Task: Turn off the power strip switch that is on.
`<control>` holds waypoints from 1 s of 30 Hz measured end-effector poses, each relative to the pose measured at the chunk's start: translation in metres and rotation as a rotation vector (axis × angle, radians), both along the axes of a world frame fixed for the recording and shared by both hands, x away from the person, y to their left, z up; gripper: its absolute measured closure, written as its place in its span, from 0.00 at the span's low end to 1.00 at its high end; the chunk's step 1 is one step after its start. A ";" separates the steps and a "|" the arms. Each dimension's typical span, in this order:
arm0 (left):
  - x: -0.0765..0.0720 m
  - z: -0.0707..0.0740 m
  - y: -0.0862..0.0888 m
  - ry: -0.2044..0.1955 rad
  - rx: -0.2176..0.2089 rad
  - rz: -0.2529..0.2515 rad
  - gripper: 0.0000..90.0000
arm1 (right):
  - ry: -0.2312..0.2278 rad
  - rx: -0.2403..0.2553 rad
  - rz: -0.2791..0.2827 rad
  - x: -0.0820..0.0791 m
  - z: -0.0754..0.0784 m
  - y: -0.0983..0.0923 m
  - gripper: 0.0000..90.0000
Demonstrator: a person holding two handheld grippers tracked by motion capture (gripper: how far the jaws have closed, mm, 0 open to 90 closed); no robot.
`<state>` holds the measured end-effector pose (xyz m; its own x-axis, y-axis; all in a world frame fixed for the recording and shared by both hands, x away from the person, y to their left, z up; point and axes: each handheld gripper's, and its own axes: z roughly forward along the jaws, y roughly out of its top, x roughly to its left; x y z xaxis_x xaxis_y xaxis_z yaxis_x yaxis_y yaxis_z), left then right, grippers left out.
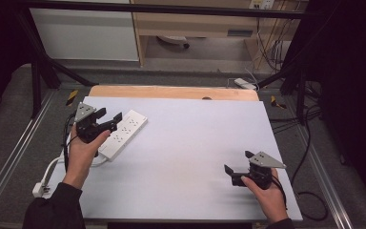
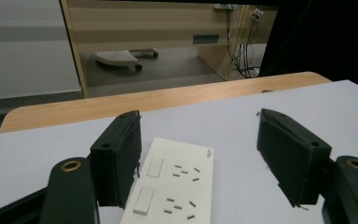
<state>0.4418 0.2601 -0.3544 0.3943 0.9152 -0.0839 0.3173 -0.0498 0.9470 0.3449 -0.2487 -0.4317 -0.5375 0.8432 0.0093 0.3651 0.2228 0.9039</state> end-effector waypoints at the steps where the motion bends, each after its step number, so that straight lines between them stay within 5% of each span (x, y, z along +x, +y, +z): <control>1: 0.001 0.000 0.000 -0.002 0.003 0.001 0.34 | -0.002 0.002 0.000 0.000 0.000 0.000 0.04; 16: 0.020 0.003 0.001 -0.002 0.022 0.026 0.36 | 0.000 0.004 -0.002 0.000 0.000 -0.001 0.04; 30: 0.036 -0.004 0.002 0.004 0.054 0.042 0.77 | 0.001 0.000 0.003 0.000 0.000 0.000 0.04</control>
